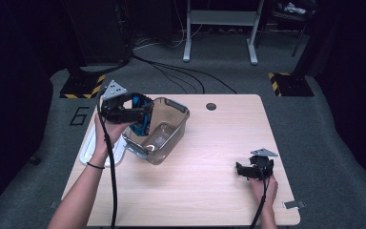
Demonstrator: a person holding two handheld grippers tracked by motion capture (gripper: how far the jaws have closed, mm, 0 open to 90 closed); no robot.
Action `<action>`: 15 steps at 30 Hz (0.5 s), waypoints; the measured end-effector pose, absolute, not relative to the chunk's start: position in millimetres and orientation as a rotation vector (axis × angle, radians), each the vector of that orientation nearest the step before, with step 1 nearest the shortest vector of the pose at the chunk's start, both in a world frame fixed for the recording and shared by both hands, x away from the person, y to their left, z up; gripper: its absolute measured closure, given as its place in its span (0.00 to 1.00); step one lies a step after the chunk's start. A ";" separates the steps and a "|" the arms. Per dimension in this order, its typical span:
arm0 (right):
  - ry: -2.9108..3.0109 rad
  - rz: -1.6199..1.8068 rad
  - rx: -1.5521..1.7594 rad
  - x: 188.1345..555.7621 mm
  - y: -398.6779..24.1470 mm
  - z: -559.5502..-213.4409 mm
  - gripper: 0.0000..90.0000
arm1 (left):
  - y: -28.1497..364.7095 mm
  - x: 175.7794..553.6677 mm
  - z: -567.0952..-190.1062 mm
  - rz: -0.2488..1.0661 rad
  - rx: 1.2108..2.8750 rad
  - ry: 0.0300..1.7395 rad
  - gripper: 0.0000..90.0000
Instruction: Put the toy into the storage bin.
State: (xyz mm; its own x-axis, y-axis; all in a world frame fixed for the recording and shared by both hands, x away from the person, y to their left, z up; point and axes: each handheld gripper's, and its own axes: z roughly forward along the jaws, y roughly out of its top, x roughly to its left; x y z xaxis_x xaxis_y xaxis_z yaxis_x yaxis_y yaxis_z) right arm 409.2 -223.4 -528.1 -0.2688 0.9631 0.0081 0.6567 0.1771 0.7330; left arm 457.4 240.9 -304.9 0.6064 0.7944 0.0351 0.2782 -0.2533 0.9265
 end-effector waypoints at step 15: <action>1.996 0.878 1.521 409.1 -223.4 -528.1 0.08 | 237.5 472.1 -348.4 0.563 1.847 0.926 0.28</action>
State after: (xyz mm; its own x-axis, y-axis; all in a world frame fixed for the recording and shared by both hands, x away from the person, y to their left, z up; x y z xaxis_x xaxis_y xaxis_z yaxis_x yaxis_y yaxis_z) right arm 409.1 -223.4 -528.1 -0.2684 0.9633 0.0073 0.6562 0.1773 0.7334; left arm 472.1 237.5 -348.4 0.6057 0.7955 -0.0148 0.3534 -0.2523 0.9008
